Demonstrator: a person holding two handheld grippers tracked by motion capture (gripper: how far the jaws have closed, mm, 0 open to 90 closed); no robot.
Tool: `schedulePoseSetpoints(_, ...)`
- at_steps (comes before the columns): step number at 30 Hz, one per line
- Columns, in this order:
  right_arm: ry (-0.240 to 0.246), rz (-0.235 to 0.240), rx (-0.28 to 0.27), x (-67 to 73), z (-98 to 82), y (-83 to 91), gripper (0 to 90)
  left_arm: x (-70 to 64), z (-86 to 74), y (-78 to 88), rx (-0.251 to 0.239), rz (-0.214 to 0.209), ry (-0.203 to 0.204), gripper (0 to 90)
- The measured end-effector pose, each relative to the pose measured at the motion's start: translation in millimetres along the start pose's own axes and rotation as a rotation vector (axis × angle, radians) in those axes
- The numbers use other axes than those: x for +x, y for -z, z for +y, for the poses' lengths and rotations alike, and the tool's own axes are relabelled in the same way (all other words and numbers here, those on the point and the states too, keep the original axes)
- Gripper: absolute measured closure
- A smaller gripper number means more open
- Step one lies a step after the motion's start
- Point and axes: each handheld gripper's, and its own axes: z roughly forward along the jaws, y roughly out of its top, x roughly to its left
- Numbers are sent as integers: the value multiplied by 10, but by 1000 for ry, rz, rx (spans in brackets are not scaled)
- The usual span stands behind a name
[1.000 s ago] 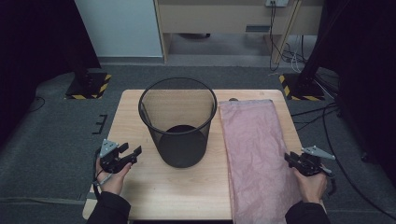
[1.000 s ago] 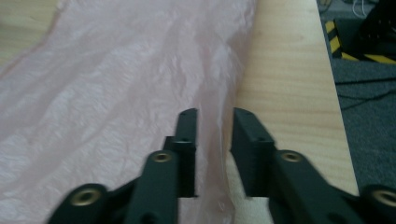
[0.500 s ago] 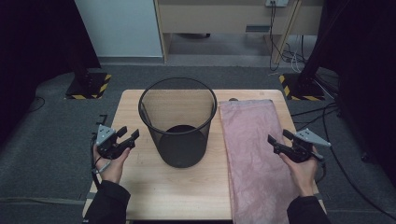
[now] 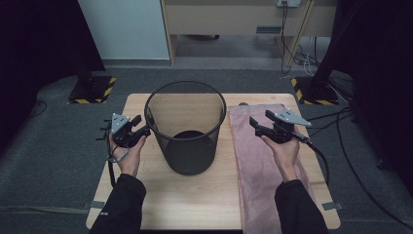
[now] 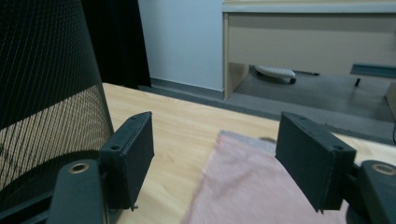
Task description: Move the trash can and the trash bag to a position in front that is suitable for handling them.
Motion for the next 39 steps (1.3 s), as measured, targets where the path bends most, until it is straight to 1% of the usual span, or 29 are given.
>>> schedulePoseSetpoints(2, 3, 10, -11, 64, 32, -127, 293, 14, 9, -37, -8, -6, 10, 450)
schedulePoseSetpoints(4, -3, 18, -22, 122, 52, -236, 305, 24, 5, -85, -15, -16, 18, 475)
schedulePoseSetpoints(5, -15, 23, -26, 151, 58, -290, 309, 24, 5, -85, -15, -16, 18, 483)
schedulePoseSetpoints(6, -17, 23, -29, 182, 62, -343, 317, 21, -15, -130, -6, -20, 2, 511)
schedulePoseSetpoints(7, -15, 24, -31, 215, 62, -392, 323, 16, -28, -153, -3, -23, -3, 523)
schedulePoseSetpoints(8, -15, 24, -31, 215, 62, -392, 323, 16, -28, -153, -3, -23, -3, 534)
schedulePoseSetpoints(9, -31, 31, -40, 280, 47, -487, 331, 12, -40, -171, -1, -28, -5, 560)
schedulePoseSetpoints(10, -31, 31, -40, 280, 47, -487, 331, 11, -52, -181, -6, -36, 0, 560)
schedulePoseSetpoints(11, -21, 33, -43, 345, 42, -564, 360, 12, -65, -188, -19, -50, 3, 581)
schedulePoseSetpoints(12, -19, 36, -41, 378, 43, -600, 363, 9, -70, -190, -18, -57, -6, 598)
schedulePoseSetpoints(13, -21, 44, -40, 412, 47, -634, 374, 9, -70, -190, -18, -57, -6, 620)
schedulePoseSetpoints(14, -25, 54, -38, 448, 54, -661, 384, -7, -81, -195, -20, -73, -15, 651)
schedulePoseSetpoints(16, -12, 78, -43, 526, 76, -700, 404, -15, -89, -200, -22, -101, -17, 702)
schedulePoseSetpoints(17, -17, 95, -54, 566, 79, -710, 463, -15, -89, -200, -22, -101, -17, 733)
schedulePoseSetpoints(18, 1, 95, -57, 592, 79, -701, 503, -25, -94, -194, -20, -119, -21, 749)
schedulePoseSetpoints(19, 11, 91, -65, 607, 77, -693, 512, -32, -95, -187, -18, -127, -21, 771)
schedulePoseSetpoints(20, 5, 94, -68, 614, 72, -684, 536, -40, -97, -180, -17, -136, -19, 787)
schedulePoseSetpoints(21, 5, 99, -70, 615, 65, -668, 545, -40, -97, -180, -17, -136, -19, 800)
schedulePoseSetpoints(23, 10, 99, -74, 614, 59, -650, 553, -67, -103, -164, -14, -150, -18, 810)
schedulePoseSetpoints(24, 8, 108, -76, 610, 42, -595, 576, -100, -111, -149, -11, -159, -17, 818)
schedulePoseSetpoints(25, 9, 109, -77, 605, 37, -573, 575, -120, -116, -141, -10, -164, -16, 821)
schedulePoseSetpoints(29, 52, 96, -58, 605, 40, -419, 592, -216, -136, -91, -2, -176, -16, 834)
schedulePoseSetpoints(30, 56, 94, -53, 607, 42, -396, 596, -250, -147, -68, 1, -181, -14, 835)
schedulePoseSetpoints(31, 56, 94, -53, 607, 42, -396, 596, -250, -147, -68, 1, -181, -14, 838)
schedulePoseSetpoints(32, 70, 91, -48, 609, 41, -344, 606, -275, -153, -48, 5, -187, -14, 838)
schedulePoseSetpoints(33, 75, 92, -36, 605, 33, -255, 602, -299, -160, -28, 8, -193, -14, 837)
schedulePoseSetpoints(34, 56, 98, -36, 593, 19, -213, 596, -324, -168, -9, 10, -198, -18, 837)
schedulePoseSetpoints(36, 43, 98, -43, 565, -16, -124, 592, -408, -194, 39, 14, -218, -21, 833)
schedulePoseSetpoints(39, 40, 97, -39, 531, -44, 14, 590, -515, -212, 91, 28, -233, -39, 828)
